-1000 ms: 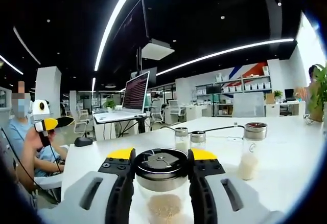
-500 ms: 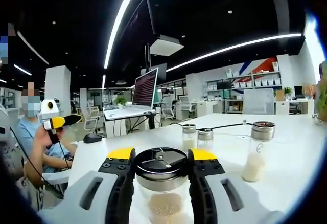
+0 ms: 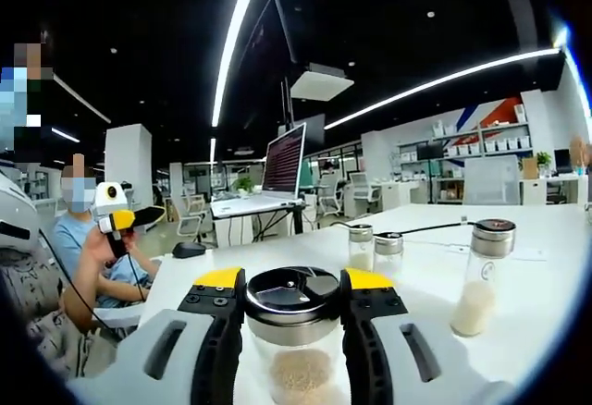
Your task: Rotate the seasoning bottle until the label or dispensing opening points toward the visible target arrow and the bottle remains upright within the marked orientation range
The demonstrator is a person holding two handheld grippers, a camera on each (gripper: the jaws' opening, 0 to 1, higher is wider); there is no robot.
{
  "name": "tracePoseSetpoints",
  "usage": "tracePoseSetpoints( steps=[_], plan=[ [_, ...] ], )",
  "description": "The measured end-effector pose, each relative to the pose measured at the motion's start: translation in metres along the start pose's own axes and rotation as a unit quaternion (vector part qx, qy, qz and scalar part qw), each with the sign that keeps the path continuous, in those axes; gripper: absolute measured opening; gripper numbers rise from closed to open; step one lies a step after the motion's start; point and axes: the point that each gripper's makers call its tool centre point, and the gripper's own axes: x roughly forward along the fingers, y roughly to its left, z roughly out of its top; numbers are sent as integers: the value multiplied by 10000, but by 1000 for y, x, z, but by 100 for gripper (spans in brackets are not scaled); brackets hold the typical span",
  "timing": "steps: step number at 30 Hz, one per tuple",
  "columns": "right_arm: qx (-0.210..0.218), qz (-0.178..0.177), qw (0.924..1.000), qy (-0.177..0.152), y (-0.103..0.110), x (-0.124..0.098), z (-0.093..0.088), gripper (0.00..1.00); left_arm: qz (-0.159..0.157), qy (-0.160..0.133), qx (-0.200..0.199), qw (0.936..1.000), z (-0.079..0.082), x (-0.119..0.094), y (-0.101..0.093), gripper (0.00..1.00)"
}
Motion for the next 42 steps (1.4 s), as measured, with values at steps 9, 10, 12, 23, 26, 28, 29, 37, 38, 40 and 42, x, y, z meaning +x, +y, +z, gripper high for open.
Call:
tracePoseSetpoints(
  steps=[9,10,12,23,26,28,29,37,38,40,42],
  plan=[
    [12,524,9986,-16,6,-1,0,40,-268,-127,-69,9995,6,0,-11,38],
    [2,599,9982,-27,4,-1,1,40,-271,-130,-71,9995,6,0,-12,38],
    [27,696,9976,-43,3,-1,1,40,-252,-120,-60,9996,6,0,-12,38],
    [75,1212,9926,51,7,0,0,40,-346,-70,-16,9994,4,3,-23,38],
    [10,1103,9939,56,8,0,0,41,-371,-66,-19,9993,4,2,-24,38],
    [-117,1075,9941,-40,9,-1,0,42,-354,-65,-11,9994,5,1,-23,38],
    [-111,1034,9945,-110,9,-3,1,46,-346,-69,-13,9994,6,1,-22,38],
    [606,-230,9934,-949,4,-30,23,57,-310,-35,40,9995,5,4,-19,38],
    [520,-398,9937,-913,2,-32,21,56,-313,-2,45,9995,3,5,-20,38],
    [396,-662,9931,-884,1,-33,21,50,-283,39,57,9996,0,5,-20,38],
    [343,-904,9911,-918,2,-34,23,39,-263,94,89,9996,-2,5,-19,38]
  ],
)
